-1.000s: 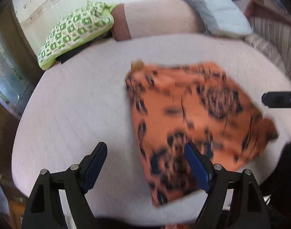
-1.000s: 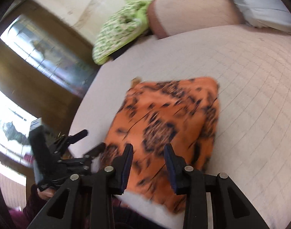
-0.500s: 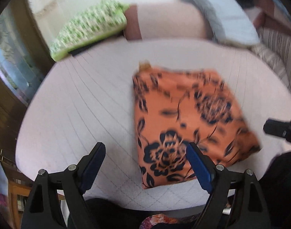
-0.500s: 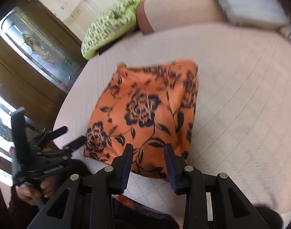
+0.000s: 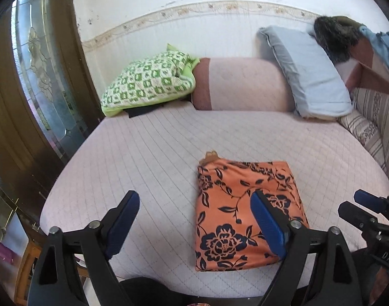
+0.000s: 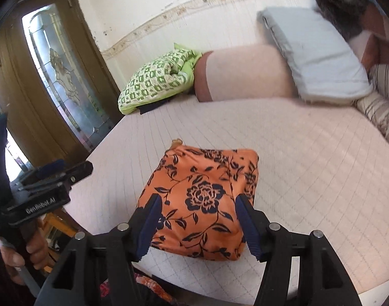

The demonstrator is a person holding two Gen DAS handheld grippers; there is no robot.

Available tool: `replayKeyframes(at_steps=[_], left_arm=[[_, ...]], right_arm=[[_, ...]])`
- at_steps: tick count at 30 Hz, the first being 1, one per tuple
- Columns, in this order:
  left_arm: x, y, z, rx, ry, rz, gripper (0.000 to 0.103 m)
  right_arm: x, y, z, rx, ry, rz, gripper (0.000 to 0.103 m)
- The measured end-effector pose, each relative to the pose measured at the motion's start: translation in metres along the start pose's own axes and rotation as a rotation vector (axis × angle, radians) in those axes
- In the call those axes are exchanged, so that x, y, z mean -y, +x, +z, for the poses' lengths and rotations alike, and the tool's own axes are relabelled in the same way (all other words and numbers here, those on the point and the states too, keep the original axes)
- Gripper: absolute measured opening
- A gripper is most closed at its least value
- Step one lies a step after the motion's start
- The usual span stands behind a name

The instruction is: Fold small clothes

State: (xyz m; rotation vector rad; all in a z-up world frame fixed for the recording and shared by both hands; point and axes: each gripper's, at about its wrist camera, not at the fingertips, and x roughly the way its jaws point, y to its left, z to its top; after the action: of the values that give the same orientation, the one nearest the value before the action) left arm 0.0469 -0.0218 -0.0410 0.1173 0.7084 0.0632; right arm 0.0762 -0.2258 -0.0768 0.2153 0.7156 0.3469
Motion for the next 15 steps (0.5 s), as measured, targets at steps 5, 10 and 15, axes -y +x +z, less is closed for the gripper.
replayKeyframes(at_steps=[5, 10, 15], left_arm=[[-0.0010, -0.0049, 0.0041, 0.022, -0.018, 0.010, 0.093], [-0.0015, -0.0064, 0.0048, 0.019, -0.029, 0.013, 0.093], [-0.0047, -0.0065, 0.0051, 0.011, -0.068, -0.009, 0.095]], right_arm=[[-0.0119, -0.0080, 0.0042, 0.044, -0.040, -0.039, 0.063], [-0.0094, -0.0069, 0.0062, 0.046, -0.026, -0.036, 0.063], [-0.0084, -0.0045, 0.0055, 0.036, -0.018, -0.037, 0.063]])
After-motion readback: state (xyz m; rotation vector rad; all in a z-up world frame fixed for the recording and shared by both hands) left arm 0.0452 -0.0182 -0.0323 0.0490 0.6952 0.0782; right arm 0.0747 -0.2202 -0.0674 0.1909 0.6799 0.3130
